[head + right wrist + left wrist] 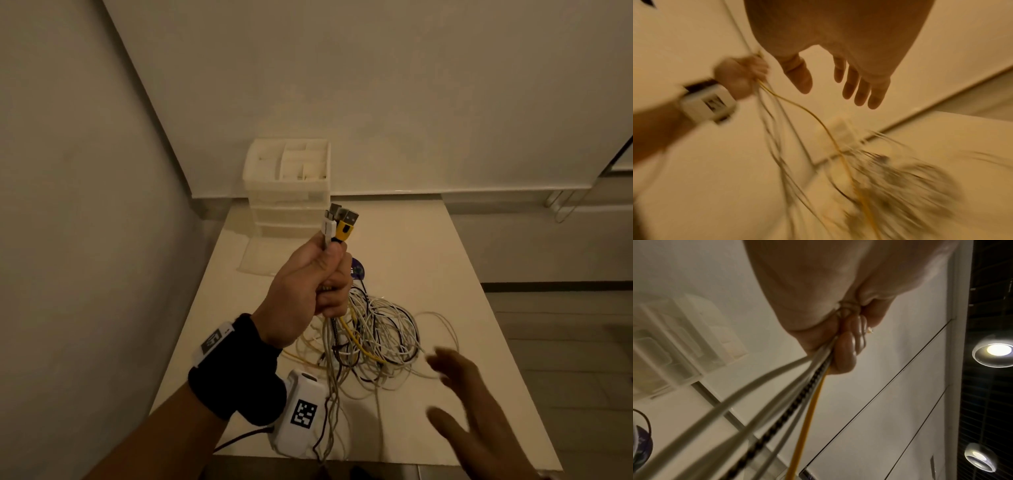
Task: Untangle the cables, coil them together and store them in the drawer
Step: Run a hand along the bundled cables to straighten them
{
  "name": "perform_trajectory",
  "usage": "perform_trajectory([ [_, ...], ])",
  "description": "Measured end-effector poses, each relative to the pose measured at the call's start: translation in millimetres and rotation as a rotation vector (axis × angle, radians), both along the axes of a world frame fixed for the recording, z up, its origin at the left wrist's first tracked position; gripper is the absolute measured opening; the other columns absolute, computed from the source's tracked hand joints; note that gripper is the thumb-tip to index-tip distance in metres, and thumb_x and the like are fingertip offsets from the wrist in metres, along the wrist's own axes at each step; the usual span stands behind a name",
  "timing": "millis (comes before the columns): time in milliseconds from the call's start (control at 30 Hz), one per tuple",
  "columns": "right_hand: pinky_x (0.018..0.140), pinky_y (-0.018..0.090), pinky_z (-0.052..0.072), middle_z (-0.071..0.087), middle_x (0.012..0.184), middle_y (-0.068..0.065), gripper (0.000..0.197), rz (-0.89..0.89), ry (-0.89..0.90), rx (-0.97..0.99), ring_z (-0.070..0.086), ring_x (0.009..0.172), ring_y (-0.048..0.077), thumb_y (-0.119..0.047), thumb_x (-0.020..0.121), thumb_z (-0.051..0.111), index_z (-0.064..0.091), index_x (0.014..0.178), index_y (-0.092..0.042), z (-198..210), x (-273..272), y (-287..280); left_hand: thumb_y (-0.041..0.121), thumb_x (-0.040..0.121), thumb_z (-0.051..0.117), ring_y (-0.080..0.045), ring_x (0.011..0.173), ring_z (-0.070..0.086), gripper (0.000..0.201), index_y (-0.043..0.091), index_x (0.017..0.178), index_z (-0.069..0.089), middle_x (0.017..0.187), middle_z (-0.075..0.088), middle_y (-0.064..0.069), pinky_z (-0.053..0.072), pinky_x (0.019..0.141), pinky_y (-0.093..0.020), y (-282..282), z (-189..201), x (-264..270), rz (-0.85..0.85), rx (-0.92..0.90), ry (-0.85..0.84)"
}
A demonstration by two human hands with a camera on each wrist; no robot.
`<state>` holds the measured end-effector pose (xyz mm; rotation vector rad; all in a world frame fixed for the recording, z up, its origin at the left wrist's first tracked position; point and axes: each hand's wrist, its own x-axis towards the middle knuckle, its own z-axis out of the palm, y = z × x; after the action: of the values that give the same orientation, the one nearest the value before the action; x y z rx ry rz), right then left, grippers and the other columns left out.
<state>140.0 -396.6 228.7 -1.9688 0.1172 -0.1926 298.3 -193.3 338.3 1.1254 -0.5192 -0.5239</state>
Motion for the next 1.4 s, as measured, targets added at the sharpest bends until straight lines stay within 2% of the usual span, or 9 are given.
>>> perform_trajectory([
  [100, 0.104, 0.017, 0.037, 0.053, 0.133, -0.019, 0.062, 0.244, -0.058, 0.013, 0.047, 0.127, -0.001, -0.03, 0.082, 0.061, 0.035, 0.138, -0.033, 28.7, 46.9, 54.8, 0.025, 0.098, 0.035, -0.011, 0.045, 0.023, 0.022, 0.011, 0.081, 0.033, 0.063, 0.027, -0.001, 0.024, 0.044, -0.025, -4.2, 0.4, -9.9, 0.0, -0.014, -0.001],
  [200, 0.08, 0.028, 0.05, 0.067, 0.098, -0.011, 0.024, 0.345, -0.112, 0.034, 0.063, 0.088, 0.007, -0.033, 0.092, 0.051, 0.054, 0.112, -0.02, 45.4, 76.4, 95.7, 0.025, 0.098, 0.036, -0.01, 0.046, 0.024, 0.022, 0.011, 0.081, 0.035, 0.063, 0.027, 0.0, 0.023, 0.043, -0.026, 0.9, 3.0, -18.6, 0.028, -0.04, 0.013],
  [400, 0.055, 0.039, 0.039, 0.049, 0.067, -0.001, 0.034, 0.464, -0.197, -0.019, 0.043, 0.055, 0.014, -0.045, 0.099, 0.033, 0.047, 0.092, -0.016, 17.5, 69.1, 122.0, 0.027, 0.098, 0.036, -0.008, 0.044, 0.024, 0.025, 0.013, 0.078, 0.034, 0.061, 0.029, 0.003, 0.025, 0.044, -0.023, 40.8, -1.1, -20.2, 0.182, -0.09, 0.044],
  [667, 0.059, 0.033, 0.038, 0.046, 0.068, -0.011, 0.034, 0.602, 0.0, -0.108, 0.043, 0.059, 0.009, -0.057, 0.097, 0.024, 0.039, 0.086, -0.029, -37.7, 52.2, 120.8, 0.035, 0.094, 0.043, -0.005, 0.041, 0.023, 0.029, 0.015, 0.075, 0.034, 0.059, 0.03, 0.006, 0.018, 0.04, -0.021, 78.9, 13.2, -12.1, 0.294, -0.28, -0.017],
  [833, 0.061, 0.02, 0.034, 0.047, 0.071, -0.01, 0.009, 0.713, 0.225, -0.187, 0.047, 0.061, 0.001, -0.039, 0.101, 0.035, 0.039, 0.099, -0.032, -87.6, 39.8, 112.0, 0.036, 0.092, 0.045, -0.006, 0.042, 0.017, 0.027, 0.018, 0.073, 0.039, 0.059, 0.033, 0.008, 0.017, 0.04, -0.018, 92.8, 20.3, -9.9, 0.266, -0.373, -0.033],
  [967, 0.064, 0.014, 0.031, 0.045, 0.078, -0.017, 0.067, 0.699, 0.312, -0.296, 0.046, 0.065, -0.005, -0.069, 0.089, 0.02, 0.042, 0.124, -0.016, -122.2, 36.6, 108.3, 0.035, 0.092, 0.043, -0.005, 0.041, 0.019, 0.026, 0.018, 0.073, 0.037, 0.059, 0.032, 0.007, 0.015, 0.039, -0.019, 89.5, 13.8, -14.3, 0.274, -0.328, -0.008],
  [1100, 0.068, 0.027, 0.033, 0.045, 0.076, -0.015, 0.013, 0.796, 0.362, -0.327, 0.045, 0.069, 0.007, -0.036, 0.103, 0.033, 0.037, 0.106, -0.025, -126.1, 42.5, 120.2, 0.034, 0.094, 0.041, -0.003, 0.04, 0.021, 0.029, 0.016, 0.073, 0.033, 0.058, 0.027, 0.005, 0.015, 0.038, -0.018, 80.6, -3.3, -17.9, 0.342, -0.254, 0.041],
  [1267, 0.086, 0.034, 0.046, 0.053, 0.096, -0.01, 0.019, 0.895, 0.488, -0.295, 0.052, 0.09, 0.015, -0.032, 0.097, 0.047, 0.044, 0.111, -0.02, -118.6, 45.8, 114.4, 0.041, 0.091, 0.056, -0.001, 0.039, 0.024, 0.037, 0.017, 0.073, 0.034, 0.057, 0.03, 0.008, 0.019, 0.037, -0.016, 94.4, -16.3, -22.2, 0.346, -0.231, 0.087],
  [1400, 0.113, 0.029, 0.03, 0.035, 0.146, 0.0, 0.069, 0.963, 0.477, -0.486, 0.037, 0.133, 0.017, -0.014, 0.088, 0.053, 0.023, 0.15, -0.017, -102.4, 72.0, 96.8, 0.045, 0.084, 0.068, -0.002, 0.04, 0.024, 0.045, 0.016, 0.074, 0.036, 0.058, 0.031, 0.007, 0.021, 0.037, -0.017, 105.2, -23.6, -29.6, 0.352, -0.212, 0.073],
])
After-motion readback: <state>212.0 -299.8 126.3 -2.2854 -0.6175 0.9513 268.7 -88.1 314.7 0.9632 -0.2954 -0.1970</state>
